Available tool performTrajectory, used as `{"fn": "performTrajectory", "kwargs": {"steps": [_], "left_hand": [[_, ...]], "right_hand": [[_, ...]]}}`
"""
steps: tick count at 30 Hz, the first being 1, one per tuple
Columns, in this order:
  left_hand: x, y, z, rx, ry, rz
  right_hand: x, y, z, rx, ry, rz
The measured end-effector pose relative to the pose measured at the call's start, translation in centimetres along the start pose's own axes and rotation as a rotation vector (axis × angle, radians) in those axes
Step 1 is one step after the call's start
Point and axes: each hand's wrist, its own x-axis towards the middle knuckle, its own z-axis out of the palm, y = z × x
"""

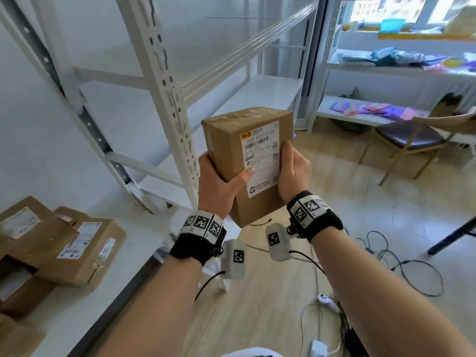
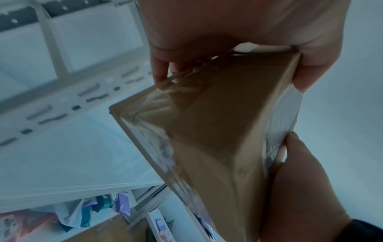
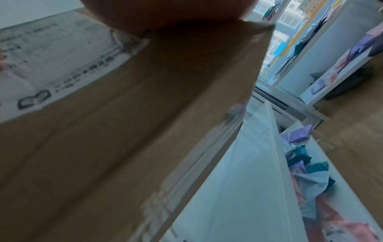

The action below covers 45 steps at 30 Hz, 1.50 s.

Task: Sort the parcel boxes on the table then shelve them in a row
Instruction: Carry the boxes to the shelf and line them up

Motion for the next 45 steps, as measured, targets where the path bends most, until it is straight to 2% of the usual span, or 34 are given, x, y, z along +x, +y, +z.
{"fn": "performTrajectory", "kwargs": {"steps": [6, 14, 27, 33, 39, 45], "left_hand": [[3.7, -0.3, 7.3, -0.067, -0.097, -0.039], [12.4, -2.3, 14.9, -0.149, -0.135, -0.065], [37.7, -5.8, 30.6, -0.153, -0.244, -0.087], [45.8, -7.5, 38.1, -0.170, -0.285, -0.095], [54.2, -10.9, 46.5, -0.151, -0.287, -0.130], [64.7, -13.5, 56.2, -0.085, -0.231, -0.183]], "right_hand": [[4.4, 4.5, -3.8, -0.032, 0.043, 0.106], [13.5, 9.3, -3.8, 0.065, 0.045, 0.213], [39.2, 20.5, -0.7, 0.072, 0.099, 0.294], [48.3, 25.6, -1.3, 0.032, 0.137, 0.311], [57.7, 33.2, -1.2, 0.016, 0.134, 0.337], [70.9, 41.9, -0.5, 0.060, 0.060, 0.353]]}}
